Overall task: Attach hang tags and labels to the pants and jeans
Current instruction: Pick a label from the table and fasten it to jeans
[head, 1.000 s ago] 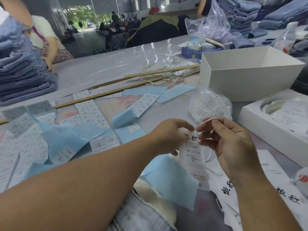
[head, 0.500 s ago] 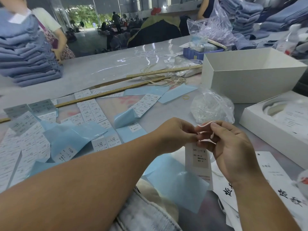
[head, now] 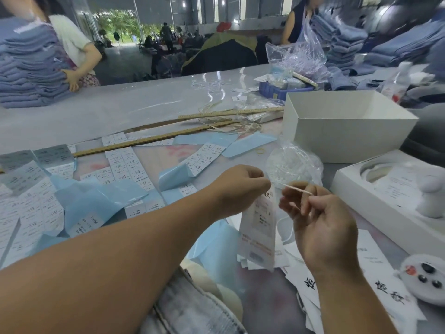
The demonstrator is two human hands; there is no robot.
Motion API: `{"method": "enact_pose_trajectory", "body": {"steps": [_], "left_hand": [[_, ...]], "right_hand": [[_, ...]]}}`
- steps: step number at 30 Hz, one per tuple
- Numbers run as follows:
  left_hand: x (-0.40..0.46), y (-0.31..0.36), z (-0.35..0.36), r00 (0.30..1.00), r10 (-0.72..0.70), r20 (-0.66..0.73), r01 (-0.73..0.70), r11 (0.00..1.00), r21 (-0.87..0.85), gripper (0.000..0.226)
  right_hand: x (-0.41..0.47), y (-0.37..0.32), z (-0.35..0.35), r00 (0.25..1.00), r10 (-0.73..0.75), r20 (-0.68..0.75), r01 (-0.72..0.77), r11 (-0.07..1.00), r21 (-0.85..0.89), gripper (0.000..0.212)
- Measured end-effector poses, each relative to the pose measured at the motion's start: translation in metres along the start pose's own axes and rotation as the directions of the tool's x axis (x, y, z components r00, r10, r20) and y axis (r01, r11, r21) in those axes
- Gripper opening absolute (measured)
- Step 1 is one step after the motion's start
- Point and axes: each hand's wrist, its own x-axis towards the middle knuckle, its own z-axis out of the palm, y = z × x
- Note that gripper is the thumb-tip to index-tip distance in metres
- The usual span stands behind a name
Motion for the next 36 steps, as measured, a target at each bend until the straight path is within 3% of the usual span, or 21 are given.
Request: {"method": "enact_pose_trajectory", "body": {"steps": [5,8,14,16,21,26,29,31,34,36], "left_hand": [[-0.019,0.031,-0.024,0.995,0.094,-0.018,-0.090,0.982,0.167,0.032],[-0.042,0.047,-0.048,0.994,0.113,-0.003,-0.110,0.975,0.193,0.028],[-0.127,0.069,-0.092,0.959,0.200,-0.199,-0.173,0.974,0.146,0.030],[-0.161,0.073,-0.104,0.937,0.222,-0.271,-0.192,0.972,0.134,0.029],[-0.241,0.063,-0.122,0.920,0.096,-0.380,-0.123,0.991,-0.048,0.028],[-0.301,0.042,-0.121,0.969,-0.086,-0.232,0.023,0.965,-0.262,0.028],[-0.323,0.034,-0.115,0.983,-0.071,-0.171,0.033,0.976,-0.215,0.016],[-0.334,0.033,-0.110,0.987,-0.048,-0.152,0.023,0.987,-0.158,0.023],[-0.346,0.036,-0.102,0.991,-0.026,-0.129,0.022,0.999,-0.032,0.015],[-0.352,0.034,-0.100,0.991,-0.001,-0.132,0.008,0.998,0.057,0.016]], "right_hand": [[-0.007,-0.019,0.020,0.984,-0.034,0.174,0.038,0.999,-0.018,0.029],[-0.014,-0.040,0.036,0.977,-0.077,0.198,0.090,0.994,-0.058,0.034],[-0.048,-0.077,0.085,0.910,-0.036,0.413,0.089,0.990,-0.110,0.024],[-0.060,-0.088,0.106,0.880,0.002,0.475,0.106,0.974,-0.200,0.022],[-0.097,-0.106,0.159,0.813,0.128,0.568,0.239,0.816,-0.526,0.020],[-0.138,-0.118,0.192,0.777,0.213,0.592,0.304,0.696,-0.650,0.024],[-0.159,-0.118,0.198,0.774,0.265,0.575,0.315,0.627,-0.713,0.032],[-0.169,-0.115,0.195,0.790,0.243,0.562,0.346,0.579,-0.738,0.034],[-0.182,-0.112,0.189,0.821,0.198,0.536,0.399,0.473,-0.786,0.060],[-0.191,-0.113,0.187,0.814,0.183,0.551,0.447,0.409,-0.796,0.063]]}}
